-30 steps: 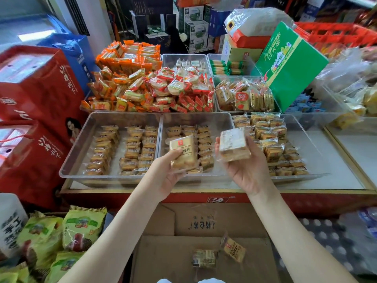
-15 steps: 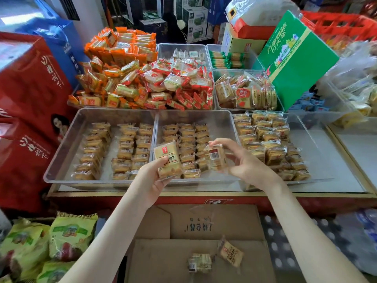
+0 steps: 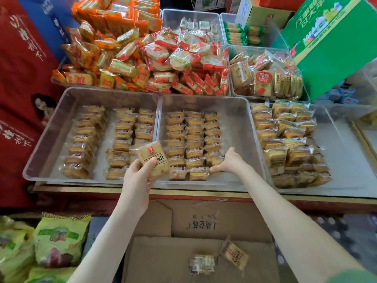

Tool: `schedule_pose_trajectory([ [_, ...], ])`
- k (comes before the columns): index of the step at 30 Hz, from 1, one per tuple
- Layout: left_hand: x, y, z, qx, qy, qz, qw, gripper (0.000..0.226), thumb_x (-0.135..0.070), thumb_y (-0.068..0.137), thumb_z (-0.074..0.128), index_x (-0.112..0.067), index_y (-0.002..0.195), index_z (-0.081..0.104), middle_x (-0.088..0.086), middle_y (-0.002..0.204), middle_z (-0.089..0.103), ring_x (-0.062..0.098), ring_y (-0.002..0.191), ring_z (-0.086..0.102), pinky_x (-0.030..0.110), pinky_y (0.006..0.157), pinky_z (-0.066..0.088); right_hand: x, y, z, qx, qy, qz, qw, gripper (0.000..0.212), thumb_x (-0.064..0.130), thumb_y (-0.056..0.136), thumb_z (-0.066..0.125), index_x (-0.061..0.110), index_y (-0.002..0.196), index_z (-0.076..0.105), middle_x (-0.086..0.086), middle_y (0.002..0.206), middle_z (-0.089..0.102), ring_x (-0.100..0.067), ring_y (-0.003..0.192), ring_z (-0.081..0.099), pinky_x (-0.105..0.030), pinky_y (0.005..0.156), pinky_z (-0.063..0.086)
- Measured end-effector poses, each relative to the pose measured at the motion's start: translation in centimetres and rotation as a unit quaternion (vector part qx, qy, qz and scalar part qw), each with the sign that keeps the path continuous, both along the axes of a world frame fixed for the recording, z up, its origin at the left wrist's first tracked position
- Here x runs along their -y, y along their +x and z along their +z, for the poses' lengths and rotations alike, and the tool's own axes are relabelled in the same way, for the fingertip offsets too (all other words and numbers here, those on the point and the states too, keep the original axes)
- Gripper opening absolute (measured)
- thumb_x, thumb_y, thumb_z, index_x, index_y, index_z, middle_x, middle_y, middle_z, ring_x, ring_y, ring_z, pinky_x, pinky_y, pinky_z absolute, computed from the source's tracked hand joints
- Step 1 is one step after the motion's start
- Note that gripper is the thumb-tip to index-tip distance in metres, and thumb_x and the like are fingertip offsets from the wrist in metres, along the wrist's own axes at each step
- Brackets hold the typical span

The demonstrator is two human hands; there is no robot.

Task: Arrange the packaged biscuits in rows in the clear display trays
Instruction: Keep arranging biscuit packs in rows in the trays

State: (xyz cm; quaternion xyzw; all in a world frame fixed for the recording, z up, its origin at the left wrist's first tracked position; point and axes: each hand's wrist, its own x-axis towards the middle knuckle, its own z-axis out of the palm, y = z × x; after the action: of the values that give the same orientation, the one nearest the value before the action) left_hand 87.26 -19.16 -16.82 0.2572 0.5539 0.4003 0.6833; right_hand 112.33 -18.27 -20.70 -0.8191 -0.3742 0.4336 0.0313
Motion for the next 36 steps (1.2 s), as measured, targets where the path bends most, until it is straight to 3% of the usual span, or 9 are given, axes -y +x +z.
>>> schedule_pose_trajectory([
  [4, -0.2, 0.3, -0.7, -0.012, 0.019, -0.037, 0.999, 0.018, -0.017, 0.096, 0.059, -0.016, 0.113, 0.062, -0.001, 0.101, 0.075, 0.01, 0.09, 0.072, 0.019, 0.072, 0.052, -0.9, -0.9, -1.4, -0.027, -0.049, -0.006, 0.998, 0.124, 0.024, 0.081, 0.078, 0.01, 0.15, -0.023, -0.013, 0.16, 0.016, -0.03, 0.142, 0.03, -0.039, 0.113, 0.03],
  [8, -0.3, 0.6, -0.7, -0.026, 0.02, -0.114, 0.993, 0.024, -0.023, 0.093, 0.064, -0.02, 0.117, 0.064, -0.001, 0.107, 0.074, 0.017, 0.1, 0.071, 0.036, 0.088, 0.057, -0.2, -0.5, 0.3, -0.014, -0.051, 0.032, 0.998, 0.124, 0.023, 0.078, 0.081, 0.018, 0.152, -0.017, -0.013, 0.156, 0.027, -0.031, 0.132, 0.044, -0.042, 0.105, 0.039],
  [11, -0.8, 0.6, -0.3, -0.064, 0.028, -0.211, 0.975, 0.023, -0.027, 0.09, 0.068, -0.026, 0.113, 0.066, -0.004, 0.106, 0.074, 0.015, 0.1, 0.07, 0.04, 0.092, 0.056, 0.0, -1.2, 3.8, 0.05, 0.093, 0.066, 0.992, 0.092, 0.024, 0.086, 0.073, 0.021, 0.153, 0.01, -0.009, 0.153, 0.033, -0.026, 0.131, 0.046, -0.04, 0.102, 0.042],
  [13, -1.1, 0.8, 0.0, -0.076, 0.032, -0.29, 0.954, 0.022, -0.024, 0.09, 0.068, -0.028, 0.112, 0.066, -0.003, 0.104, 0.074, 0.015, 0.096, 0.071, 0.038, 0.086, 0.059, 0.4, -2.4, 6.6, -0.024, 0.199, 0.076, 0.977, 0.059, 0.029, 0.093, 0.064, 0.026, 0.145, 0.038, 0.002, 0.145, 0.045, -0.016, 0.127, 0.049, -0.03, 0.098, 0.044],
  [18, -1.8, 1.4, 1.0, -0.064, 0.033, -0.415, 0.907, 0.027, -0.016, 0.088, 0.071, -0.025, 0.113, 0.066, 0.002, 0.102, 0.075, 0.017, 0.09, 0.073, 0.031, 0.071, 0.06, 2.5, -5.2, 8.9, -0.18, 0.195, 0.115, 0.957, 0.016, 0.018, 0.095, 0.06, 0.028, 0.103, 0.071, 0.012, 0.098, 0.069, -0.003, 0.088, 0.066, -0.024, 0.072, 0.057],
  [23, -2.0, 0.7, 0.4, -0.022, 0.031, -0.303, 0.952, 0.046, -0.03, 0.071, 0.075, -0.011, 0.112, 0.064, 0.009, 0.105, 0.072, 0.021, 0.097, 0.072, 0.033, 0.081, 0.059, 3.5, -5.0, 7.1, -0.239, 0.279, -0.094, 0.925, 0.014, 0.013, 0.097, 0.056, 0.013, 0.09, 0.068, 0.009, 0.076, 0.07, 0.0, 0.069, 0.065, -0.016, 0.057, 0.049],
  [27, -1.6, 0.4, 0.1, 0.033, 0.05, -0.228, 0.972, 0.04, -0.026, 0.075, 0.069, -0.005, 0.109, 0.064, 0.011, 0.108, 0.073, 0.025, 0.103, 0.07, 0.036, 0.088, 0.056, 4.2, -5.7, 5.8, -0.312, 0.308, -0.244, 0.865, 0.011, 0.008, 0.096, 0.055, 0.009, 0.088, 0.062, -0.001, 0.079, 0.073, -0.016, 0.079, 0.066, -0.041, 0.08, 0.052],
  [32, -0.9, 0.6, 0.6, 0.021, 0.067, -0.199, 0.978, 0.024, -0.015, 0.091, 0.061, -0.003, 0.112, 0.065, 0.011, 0.105, 0.074, 0.021, 0.098, 0.071, 0.027, 0.08, 0.056, 4.9, -6.3, 5.9, -0.335, 0.305, -0.296, 0.841, 0.015, 0.009, 0.099, 0.051, 0.007, 0.088, 0.062, -0.005, 0.081, 0.072, -0.015, 0.077, 0.067, -0.035, 0.078, 0.054],
  [36, -0.4, 0.7, 1.0, -0.113, 0.104, -0.155, 0.976, 0.008, -0.008, 0.096, 0.059, -0.005, 0.095, 0.066, 0.008, 0.091, 0.075, 0.013, 0.082, 0.074, 0.021, 0.067, 0.057, 5.6, -6.2, 6.2, -0.329, 0.32, -0.272, 0.846, 0.015, 0.008, 0.096, 0.055, 0.008, 0.084, 0.063, -0.004, 0.078, 0.068, -0.023, 0.08, 0.059, -0.038, 0.08, 0.049],
])
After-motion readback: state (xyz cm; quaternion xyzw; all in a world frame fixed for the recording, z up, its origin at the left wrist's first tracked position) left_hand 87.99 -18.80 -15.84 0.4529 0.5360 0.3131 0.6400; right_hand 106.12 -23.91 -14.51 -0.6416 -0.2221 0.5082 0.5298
